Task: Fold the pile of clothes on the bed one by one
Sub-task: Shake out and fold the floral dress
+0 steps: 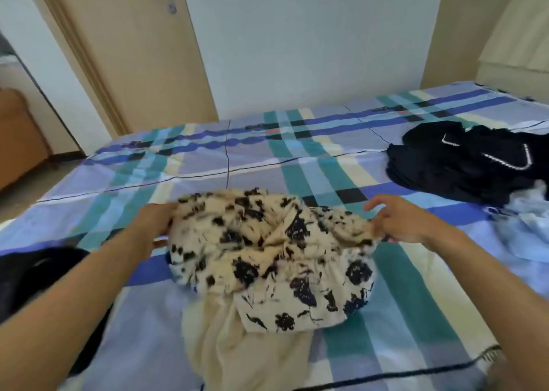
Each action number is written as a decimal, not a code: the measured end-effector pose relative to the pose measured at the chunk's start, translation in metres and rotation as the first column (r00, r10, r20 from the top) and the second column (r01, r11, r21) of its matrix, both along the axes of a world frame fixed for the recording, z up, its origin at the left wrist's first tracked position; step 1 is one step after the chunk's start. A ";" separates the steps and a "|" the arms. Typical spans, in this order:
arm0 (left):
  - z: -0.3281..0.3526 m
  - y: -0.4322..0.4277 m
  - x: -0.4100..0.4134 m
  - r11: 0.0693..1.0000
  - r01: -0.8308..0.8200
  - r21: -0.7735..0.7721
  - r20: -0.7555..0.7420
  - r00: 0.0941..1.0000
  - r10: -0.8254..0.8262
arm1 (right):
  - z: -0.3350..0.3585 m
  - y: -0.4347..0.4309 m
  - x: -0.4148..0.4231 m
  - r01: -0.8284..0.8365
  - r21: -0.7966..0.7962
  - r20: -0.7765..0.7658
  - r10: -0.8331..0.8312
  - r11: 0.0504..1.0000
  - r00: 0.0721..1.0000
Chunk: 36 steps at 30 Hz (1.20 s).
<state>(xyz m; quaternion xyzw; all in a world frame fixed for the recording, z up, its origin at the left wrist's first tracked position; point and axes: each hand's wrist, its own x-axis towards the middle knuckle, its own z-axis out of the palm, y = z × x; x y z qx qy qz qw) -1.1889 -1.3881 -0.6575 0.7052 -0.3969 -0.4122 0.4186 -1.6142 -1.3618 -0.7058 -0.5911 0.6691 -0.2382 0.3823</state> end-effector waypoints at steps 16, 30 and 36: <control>-0.096 0.087 -0.045 0.637 0.722 0.271 0.938 -0.050 -0.342 | -0.013 0.044 0.090 -0.630 0.321 -0.530 0.686 0.707 0.499; 0.054 0.041 -0.107 0.686 0.295 -0.665 0.196 0.955 -0.221 | -0.010 0.061 0.137 -0.236 -0.590 -0.229 0.121 0.772 0.966; 0.152 0.047 -0.140 0.648 0.595 -0.476 0.345 0.804 -0.485 | 0.036 0.050 0.152 0.407 -0.664 0.504 -0.027 0.628 0.863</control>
